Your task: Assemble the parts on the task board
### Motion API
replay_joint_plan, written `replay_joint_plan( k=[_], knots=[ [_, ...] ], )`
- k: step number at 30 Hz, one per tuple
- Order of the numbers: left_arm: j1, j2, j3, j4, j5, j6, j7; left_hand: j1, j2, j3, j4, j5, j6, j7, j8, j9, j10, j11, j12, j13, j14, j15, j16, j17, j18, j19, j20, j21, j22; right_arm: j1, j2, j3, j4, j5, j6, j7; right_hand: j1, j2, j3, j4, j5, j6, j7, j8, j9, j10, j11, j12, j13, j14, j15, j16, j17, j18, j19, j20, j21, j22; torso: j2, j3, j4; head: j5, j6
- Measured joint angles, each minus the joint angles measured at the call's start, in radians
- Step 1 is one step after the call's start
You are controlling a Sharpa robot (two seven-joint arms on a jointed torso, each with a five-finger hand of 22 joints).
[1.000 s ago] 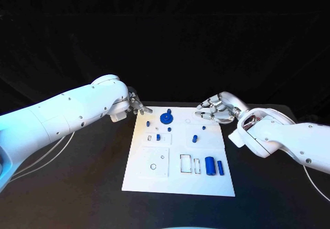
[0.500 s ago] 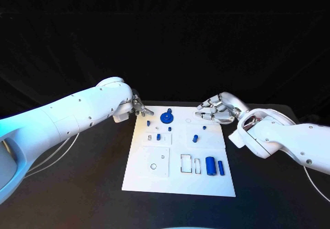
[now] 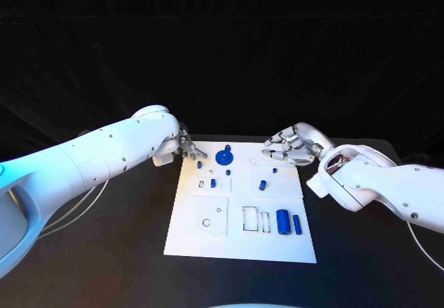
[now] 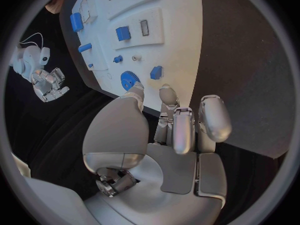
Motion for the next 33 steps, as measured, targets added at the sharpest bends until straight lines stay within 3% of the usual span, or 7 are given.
replay_joint_plan(
  k=[33],
  knots=[
    [-0.004, 0.011, -0.004, -0.009, 0.001, 0.045, 0.001, 0.036, 0.036, -0.013, -0.007, 0.0, 0.008, 0.0, -0.007, -0.011, 0.0, 0.0, 0.013, 0.009, 0.0, 0.0, 0.0, 0.001, 0.0, 0.004, 0.004, 0.008, 0.018, 0.0, 0.004, 0.0, -0.002, 0.0, 0.001, 0.001, 0.0, 0.0, 0.0, 0.0, 0.004, 0.0, 0.0, 0.0, 0.001, 0.0, 0.0, 0.0, 0.0, 0.0, 0.0, 0.0, 0.001, 0.0, 0.0, 0.0, 0.0, 0.0, 0.0, 0.0002, 0.0, 0.0, -0.005]
  ],
)
